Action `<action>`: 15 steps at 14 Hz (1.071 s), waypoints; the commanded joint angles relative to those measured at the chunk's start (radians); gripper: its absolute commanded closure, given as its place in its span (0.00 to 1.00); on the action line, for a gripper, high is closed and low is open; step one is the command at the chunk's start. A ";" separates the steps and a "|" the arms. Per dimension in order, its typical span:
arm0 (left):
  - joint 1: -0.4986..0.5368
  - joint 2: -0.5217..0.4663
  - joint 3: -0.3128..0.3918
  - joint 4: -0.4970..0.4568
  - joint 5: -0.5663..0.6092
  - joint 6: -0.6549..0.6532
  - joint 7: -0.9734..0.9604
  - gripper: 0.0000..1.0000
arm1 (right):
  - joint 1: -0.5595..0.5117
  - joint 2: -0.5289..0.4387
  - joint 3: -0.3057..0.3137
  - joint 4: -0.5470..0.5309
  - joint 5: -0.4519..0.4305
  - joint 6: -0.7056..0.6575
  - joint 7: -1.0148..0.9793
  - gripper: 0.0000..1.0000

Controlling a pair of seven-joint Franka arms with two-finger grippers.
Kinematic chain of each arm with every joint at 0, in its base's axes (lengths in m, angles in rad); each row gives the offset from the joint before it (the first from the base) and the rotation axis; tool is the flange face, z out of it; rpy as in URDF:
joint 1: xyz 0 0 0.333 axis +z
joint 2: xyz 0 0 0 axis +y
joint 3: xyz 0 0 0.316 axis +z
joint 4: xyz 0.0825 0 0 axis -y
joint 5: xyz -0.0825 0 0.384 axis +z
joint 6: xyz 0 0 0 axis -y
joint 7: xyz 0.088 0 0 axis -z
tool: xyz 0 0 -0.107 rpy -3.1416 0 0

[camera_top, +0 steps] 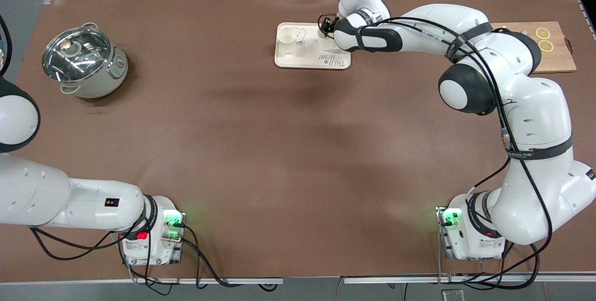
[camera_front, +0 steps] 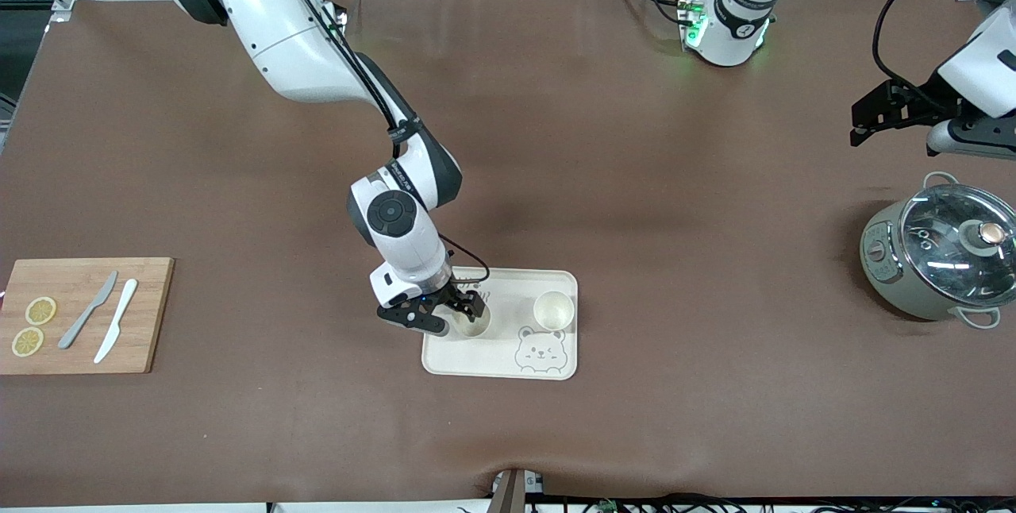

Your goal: Place white IKEA cup upright on tray with both arms

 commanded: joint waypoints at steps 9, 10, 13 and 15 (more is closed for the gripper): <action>0.002 -0.021 0.000 -0.013 -0.016 -0.004 0.013 0.00 | -0.001 -0.179 -0.005 0.031 -0.014 -0.262 0.011 0.00; 0.002 -0.021 0.000 -0.013 -0.013 -0.004 0.016 0.00 | -0.004 -0.213 -0.005 0.031 -0.014 -0.306 0.008 0.00; 0.002 -0.019 0.002 -0.015 -0.005 -0.004 0.124 0.00 | -0.027 -0.323 -0.005 0.031 -0.002 -0.468 -0.078 0.00; 0.002 -0.019 0.002 -0.015 -0.002 -0.004 0.121 0.00 | -0.075 -0.402 -0.001 0.031 0.015 -0.605 -0.157 0.00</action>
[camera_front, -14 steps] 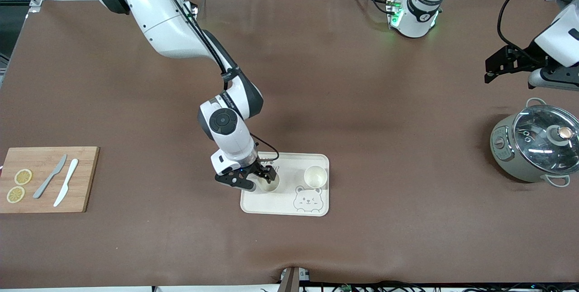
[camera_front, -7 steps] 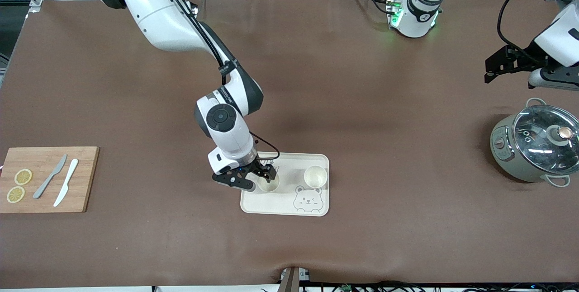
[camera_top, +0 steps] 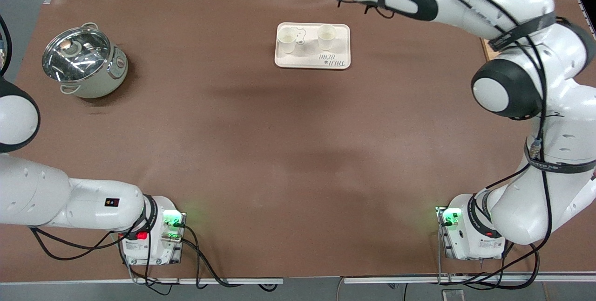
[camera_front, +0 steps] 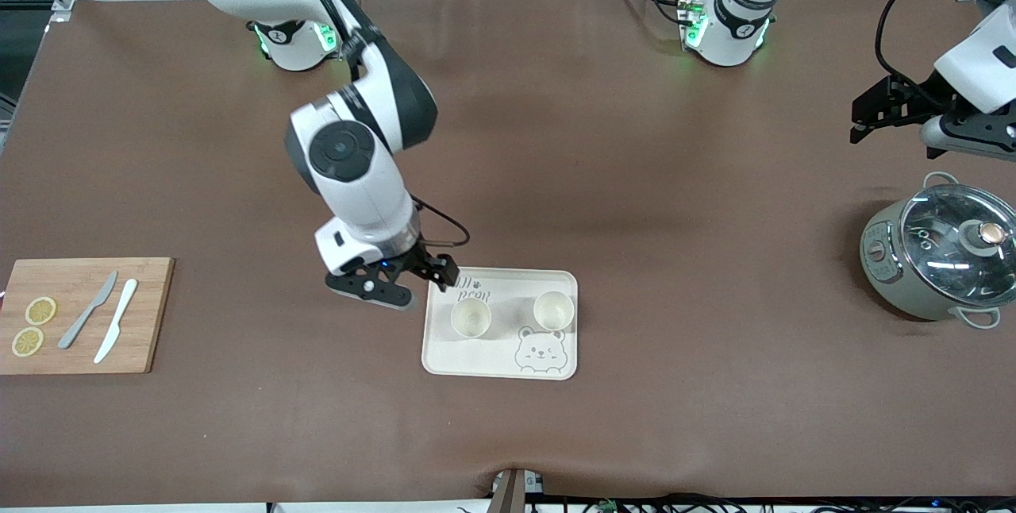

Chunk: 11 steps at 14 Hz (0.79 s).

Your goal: Place white IKEA cup upright on tray with both arms

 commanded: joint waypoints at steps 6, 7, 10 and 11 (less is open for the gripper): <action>0.002 -0.020 0.006 -0.013 -0.003 0.049 -0.008 0.00 | -0.237 -0.263 0.007 -0.029 0.074 -0.373 -0.412 0.00; 0.003 -0.020 0.006 -0.013 -0.003 0.057 -0.025 0.00 | -0.259 -0.287 0.006 -0.028 0.072 -0.407 -0.422 0.00; 0.002 -0.019 0.006 -0.015 -0.008 0.068 -0.059 0.00 | -0.372 -0.349 0.003 -0.027 0.072 -0.491 -0.547 0.00; 0.003 -0.019 0.006 -0.015 -0.010 0.066 -0.063 0.00 | -0.398 -0.360 0.001 -0.027 0.068 -0.513 -0.601 0.00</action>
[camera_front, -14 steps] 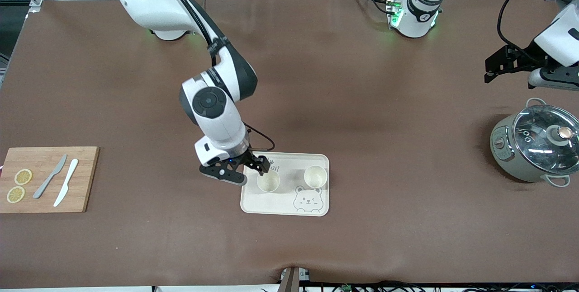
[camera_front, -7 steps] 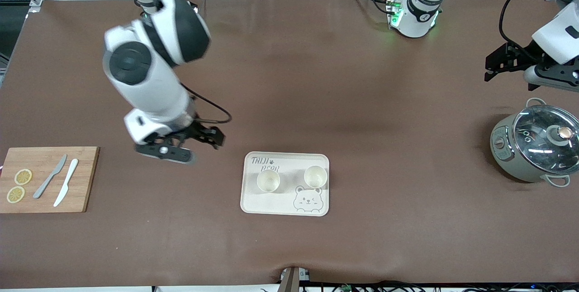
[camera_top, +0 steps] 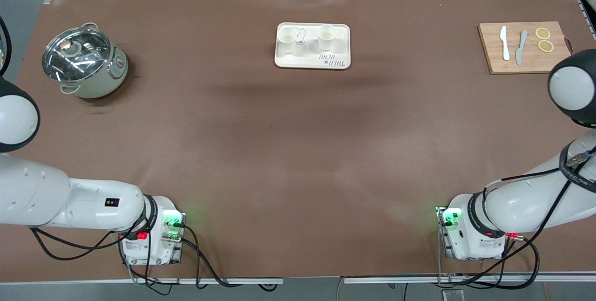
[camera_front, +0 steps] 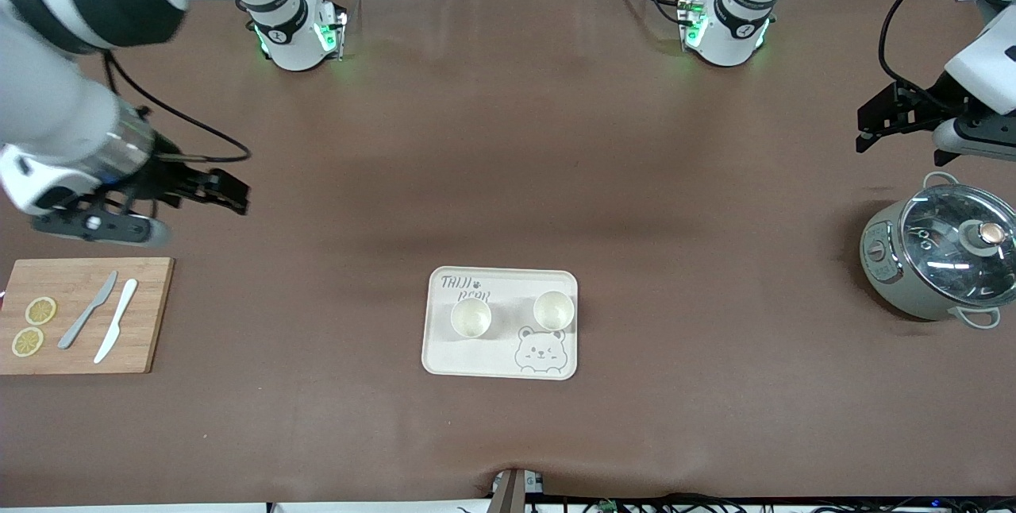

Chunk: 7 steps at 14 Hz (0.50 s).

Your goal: Place white IKEA cup upright on tray with both arms

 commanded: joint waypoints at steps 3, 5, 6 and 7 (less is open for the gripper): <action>0.002 -0.018 0.002 -0.016 -0.013 0.011 -0.056 0.00 | -0.145 -0.063 0.013 -0.030 -0.006 -0.037 -0.115 0.00; 0.002 -0.018 0.002 -0.018 -0.013 0.011 -0.068 0.00 | -0.188 -0.063 0.013 -0.030 -0.006 -0.037 -0.132 0.00; 0.002 -0.018 0.002 -0.018 -0.013 0.010 -0.069 0.00 | -0.208 -0.061 0.011 -0.031 -0.008 -0.033 -0.185 0.00; 0.002 -0.018 0.002 -0.019 -0.013 0.008 -0.069 0.00 | -0.226 -0.061 0.011 -0.031 -0.009 -0.027 -0.235 0.00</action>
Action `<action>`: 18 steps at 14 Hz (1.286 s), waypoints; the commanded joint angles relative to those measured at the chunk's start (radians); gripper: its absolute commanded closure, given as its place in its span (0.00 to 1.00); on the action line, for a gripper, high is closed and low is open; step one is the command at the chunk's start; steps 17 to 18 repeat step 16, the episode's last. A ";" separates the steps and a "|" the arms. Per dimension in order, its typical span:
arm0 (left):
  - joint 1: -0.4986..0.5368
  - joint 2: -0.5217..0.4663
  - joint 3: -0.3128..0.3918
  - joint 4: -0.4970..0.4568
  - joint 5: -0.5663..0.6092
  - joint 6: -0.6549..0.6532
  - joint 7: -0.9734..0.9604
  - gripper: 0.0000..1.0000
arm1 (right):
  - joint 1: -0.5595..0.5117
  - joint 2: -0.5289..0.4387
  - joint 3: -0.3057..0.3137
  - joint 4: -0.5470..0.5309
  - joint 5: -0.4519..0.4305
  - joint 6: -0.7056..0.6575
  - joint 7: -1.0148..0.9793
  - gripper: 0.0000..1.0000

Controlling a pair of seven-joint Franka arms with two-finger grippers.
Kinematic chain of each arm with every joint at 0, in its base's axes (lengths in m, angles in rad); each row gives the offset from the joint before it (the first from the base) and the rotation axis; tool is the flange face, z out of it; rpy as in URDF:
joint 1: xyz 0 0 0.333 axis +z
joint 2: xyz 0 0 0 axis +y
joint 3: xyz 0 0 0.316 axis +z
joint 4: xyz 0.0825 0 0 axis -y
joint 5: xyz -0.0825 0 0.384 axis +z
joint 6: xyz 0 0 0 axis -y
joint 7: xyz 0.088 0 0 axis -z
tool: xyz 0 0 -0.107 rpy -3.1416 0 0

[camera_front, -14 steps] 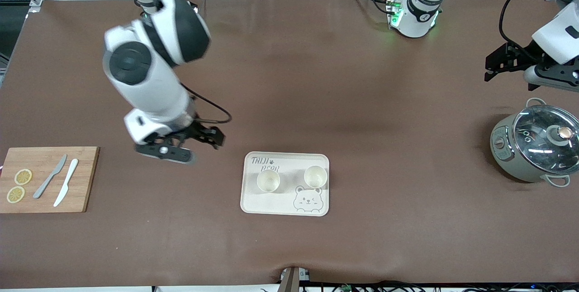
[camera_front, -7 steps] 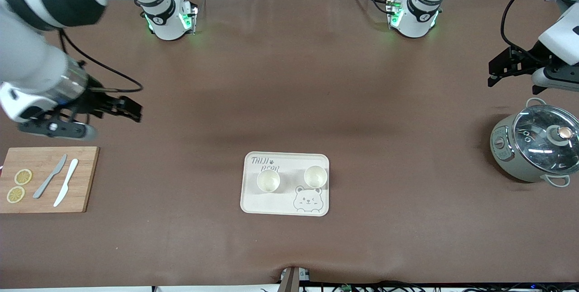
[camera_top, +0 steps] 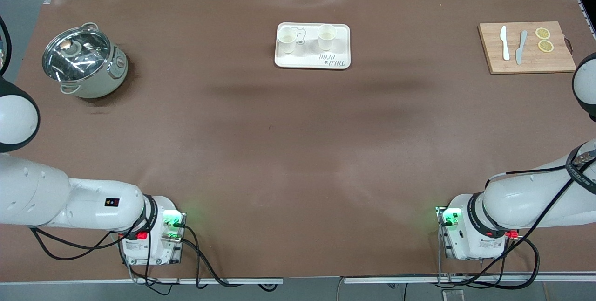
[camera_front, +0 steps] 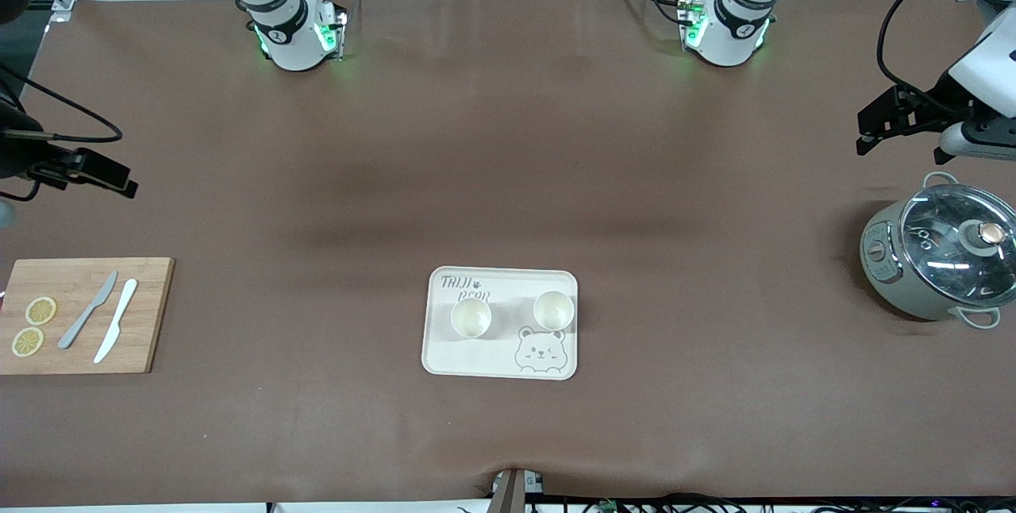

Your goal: Place white IKEA cup upright on tray with both arms

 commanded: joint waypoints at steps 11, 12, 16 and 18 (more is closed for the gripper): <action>0.000 -0.015 0.002 -0.021 -0.011 0.008 -0.012 0.00 | -0.091 -0.017 0.021 -0.025 -0.047 0.039 -0.154 0.00; 0.000 -0.015 0.000 -0.021 -0.011 0.008 -0.011 0.00 | -0.091 -0.017 0.021 -0.025 -0.047 0.039 -0.154 0.00; 0.000 -0.015 0.002 -0.021 -0.011 0.008 -0.011 0.00 | -0.091 -0.019 0.021 -0.025 -0.047 0.037 -0.154 0.00; 0.000 -0.015 0.002 -0.021 -0.011 0.008 -0.011 0.00 | -0.091 -0.019 0.021 -0.025 -0.047 0.037 -0.154 0.00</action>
